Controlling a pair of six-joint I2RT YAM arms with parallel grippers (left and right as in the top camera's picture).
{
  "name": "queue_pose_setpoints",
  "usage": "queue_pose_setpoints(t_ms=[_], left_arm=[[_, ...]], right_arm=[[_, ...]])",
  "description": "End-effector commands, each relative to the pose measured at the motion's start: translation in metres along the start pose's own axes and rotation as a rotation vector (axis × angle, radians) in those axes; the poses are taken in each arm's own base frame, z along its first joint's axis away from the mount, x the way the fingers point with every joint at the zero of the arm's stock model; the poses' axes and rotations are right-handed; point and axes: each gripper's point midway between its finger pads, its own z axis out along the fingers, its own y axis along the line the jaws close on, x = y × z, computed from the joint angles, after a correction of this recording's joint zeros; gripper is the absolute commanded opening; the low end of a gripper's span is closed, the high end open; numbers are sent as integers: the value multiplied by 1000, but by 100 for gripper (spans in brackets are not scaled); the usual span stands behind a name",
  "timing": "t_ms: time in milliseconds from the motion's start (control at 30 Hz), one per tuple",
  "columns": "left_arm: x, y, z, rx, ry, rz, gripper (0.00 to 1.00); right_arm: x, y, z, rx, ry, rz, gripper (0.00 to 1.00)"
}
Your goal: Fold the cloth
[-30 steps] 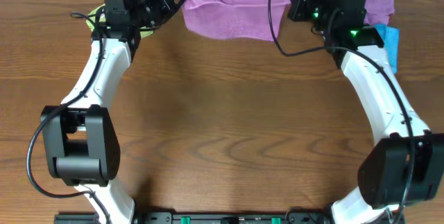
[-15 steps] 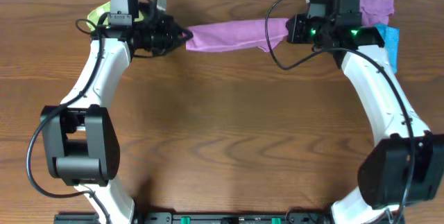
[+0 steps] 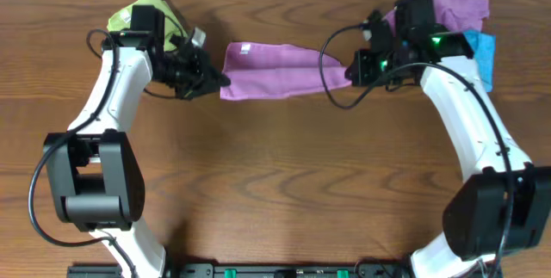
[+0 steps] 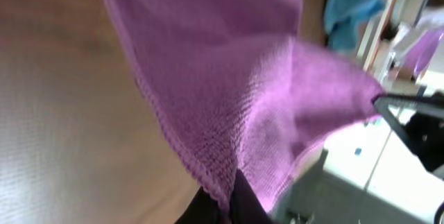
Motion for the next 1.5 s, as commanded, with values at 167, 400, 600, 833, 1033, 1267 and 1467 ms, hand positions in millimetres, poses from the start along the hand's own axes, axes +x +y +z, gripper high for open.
queue_pose_setpoints(t_ms=[167,400,600,833,1033,1267,1467], left_arm=[[31,6,-8,-10,107,132,6],[48,12,-11,-30,169,151,6],[68,33,1,-54,229,100,6],[102,66,23,-49,303,15,6],[127,82,31,-46,355,0,6],[151,98,39,-49,398,-42,6],[146,87,41,16,373,-52,6]], right_arm=[[17,21,-1,-35,52,-118,2],[62,12,20,-65,159,-78,2],[82,10,22,-74,147,-80,2],[118,2,28,-70,204,-45,1],[153,-8,40,-61,261,9,1],[182,-13,43,-57,302,38,2],[165,-11,40,-58,213,16,1]])
